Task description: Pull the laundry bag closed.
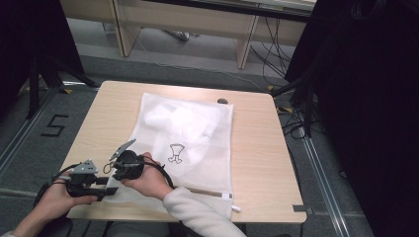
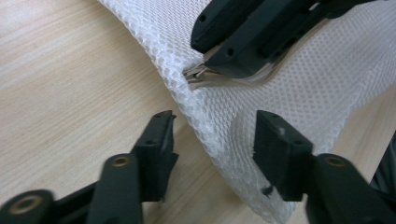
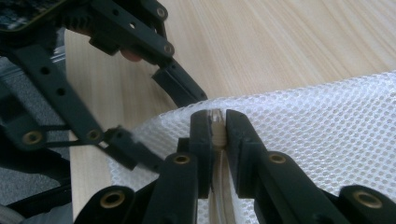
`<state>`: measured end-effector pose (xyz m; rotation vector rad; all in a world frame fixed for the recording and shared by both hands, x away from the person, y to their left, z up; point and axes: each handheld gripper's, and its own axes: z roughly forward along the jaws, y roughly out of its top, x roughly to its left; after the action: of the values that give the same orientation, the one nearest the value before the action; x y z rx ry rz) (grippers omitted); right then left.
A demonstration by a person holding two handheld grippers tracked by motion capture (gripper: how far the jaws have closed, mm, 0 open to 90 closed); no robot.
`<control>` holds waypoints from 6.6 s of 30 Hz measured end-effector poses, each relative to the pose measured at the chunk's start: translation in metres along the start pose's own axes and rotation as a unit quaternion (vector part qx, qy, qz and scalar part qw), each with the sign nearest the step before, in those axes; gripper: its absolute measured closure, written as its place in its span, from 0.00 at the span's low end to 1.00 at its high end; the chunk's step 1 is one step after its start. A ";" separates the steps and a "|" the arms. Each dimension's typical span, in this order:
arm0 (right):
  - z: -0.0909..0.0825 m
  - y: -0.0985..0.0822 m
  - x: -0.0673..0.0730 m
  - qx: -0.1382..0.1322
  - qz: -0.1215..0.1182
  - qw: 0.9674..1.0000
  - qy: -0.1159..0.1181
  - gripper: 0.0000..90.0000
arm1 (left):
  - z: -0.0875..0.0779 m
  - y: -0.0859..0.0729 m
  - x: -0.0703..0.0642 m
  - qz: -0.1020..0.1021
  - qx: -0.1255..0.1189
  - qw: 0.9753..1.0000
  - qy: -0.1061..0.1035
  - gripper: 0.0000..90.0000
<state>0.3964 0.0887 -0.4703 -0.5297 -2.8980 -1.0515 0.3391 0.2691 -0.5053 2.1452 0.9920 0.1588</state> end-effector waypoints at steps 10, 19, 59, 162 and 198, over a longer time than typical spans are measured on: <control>-0.006 -0.002 -0.001 0.001 -0.012 1.000 0.001 0.91 | 0.002 0.005 0.002 -0.018 -0.016 1.000 -0.005 0.92; -0.007 -0.010 -0.002 0.019 -0.020 1.000 0.000 0.91 | -0.001 0.009 -0.003 -0.032 -0.024 0.999 -0.005 0.95; -0.011 -0.026 -0.003 0.057 -0.012 0.998 -0.002 0.91 | -0.004 0.009 -0.003 -0.033 -0.035 0.999 0.000 0.95; -0.040 -0.062 -0.012 0.075 0.010 0.997 -0.015 0.91 | -0.003 0.008 -0.003 -0.028 -0.028 0.999 0.016 0.95; -0.053 -0.068 -0.014 0.086 0.014 0.996 -0.023 0.91 | -0.003 0.008 -0.003 -0.020 -0.025 0.999 0.020 0.95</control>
<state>0.3826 0.0026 -0.4731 -0.5915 -2.9730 -0.7869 0.3408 0.2658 -0.4969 2.0823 1.0423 0.2053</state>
